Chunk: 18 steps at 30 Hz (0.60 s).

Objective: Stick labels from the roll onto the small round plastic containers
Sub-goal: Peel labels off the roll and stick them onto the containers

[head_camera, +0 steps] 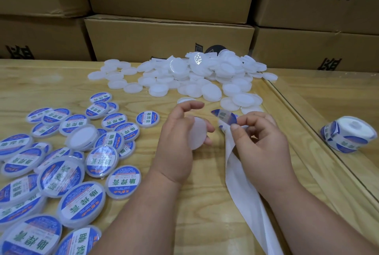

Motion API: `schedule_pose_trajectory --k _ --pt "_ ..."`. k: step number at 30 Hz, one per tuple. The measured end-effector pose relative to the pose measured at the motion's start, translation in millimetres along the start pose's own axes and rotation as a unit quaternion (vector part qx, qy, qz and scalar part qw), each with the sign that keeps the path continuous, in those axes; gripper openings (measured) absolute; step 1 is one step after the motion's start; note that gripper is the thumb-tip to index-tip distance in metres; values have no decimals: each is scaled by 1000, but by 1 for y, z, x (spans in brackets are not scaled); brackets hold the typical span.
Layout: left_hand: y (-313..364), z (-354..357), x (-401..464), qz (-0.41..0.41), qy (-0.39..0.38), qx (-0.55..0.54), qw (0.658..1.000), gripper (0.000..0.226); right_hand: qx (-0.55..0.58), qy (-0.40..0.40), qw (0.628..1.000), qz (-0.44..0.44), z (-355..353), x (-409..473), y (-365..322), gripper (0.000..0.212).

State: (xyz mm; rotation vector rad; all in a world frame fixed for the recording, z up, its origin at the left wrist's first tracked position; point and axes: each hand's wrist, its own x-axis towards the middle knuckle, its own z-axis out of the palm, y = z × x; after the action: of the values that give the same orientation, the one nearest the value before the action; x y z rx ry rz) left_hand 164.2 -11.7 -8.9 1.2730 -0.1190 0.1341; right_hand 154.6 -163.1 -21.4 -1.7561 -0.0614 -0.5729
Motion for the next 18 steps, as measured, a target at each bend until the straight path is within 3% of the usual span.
schedule_pose_trajectory --k 2,7,13,16,18 --pt "0 0 0 -10 5 -50 999 32 60 -6 998 33 -1 1 -2 5" --pt "0 2 2 -43 -6 -30 999 29 142 -88 982 92 -4 3 -4 18" --pt "2 4 0 -43 -32 -31 998 38 126 -141 973 134 -5 4 -8 22" --pt "4 4 -1 -42 -63 -40 996 33 120 -150 971 145 -3 4 -8 12" --pt "5 4 -1 -44 -82 -35 995 25 104 -148 972 147 -3 3 -8 18"
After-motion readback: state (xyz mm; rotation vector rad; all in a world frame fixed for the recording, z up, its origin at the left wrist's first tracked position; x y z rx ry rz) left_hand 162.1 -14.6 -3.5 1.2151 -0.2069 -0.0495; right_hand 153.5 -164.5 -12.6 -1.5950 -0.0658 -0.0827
